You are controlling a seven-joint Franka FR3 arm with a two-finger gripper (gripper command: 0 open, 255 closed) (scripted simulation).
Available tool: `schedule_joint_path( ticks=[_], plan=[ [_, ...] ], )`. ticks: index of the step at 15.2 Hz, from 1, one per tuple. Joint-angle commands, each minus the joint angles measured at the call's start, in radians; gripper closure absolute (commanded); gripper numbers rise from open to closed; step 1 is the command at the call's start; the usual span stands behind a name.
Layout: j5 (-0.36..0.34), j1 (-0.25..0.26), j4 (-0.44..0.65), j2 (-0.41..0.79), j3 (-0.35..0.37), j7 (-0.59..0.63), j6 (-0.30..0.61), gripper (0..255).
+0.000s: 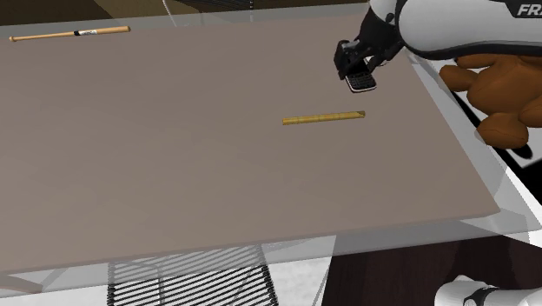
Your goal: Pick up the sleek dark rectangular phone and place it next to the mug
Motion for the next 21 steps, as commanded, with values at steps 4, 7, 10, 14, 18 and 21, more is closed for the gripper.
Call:
schedule_joint_path(
  ticks=[4,7,10,14,18,21],
  plan=[
    [0.022,-0.053,0.0,0.0,-0.072,-0.137,0.011,255],
    [0.041,-0.083,0.017,0.016,-0.115,-0.219,0.012,255],
    [0.065,-0.115,0.045,0.04,-0.156,-0.303,0.011,255],
    [0.107,-0.158,0.098,0.088,-0.209,-0.418,0.004,255],
    [0.163,-0.208,0.171,0.153,-0.256,-0.536,-0.012,255],
    [0.212,-0.251,0.24,0.213,-0.285,-0.624,-0.032,255]
  ],
)
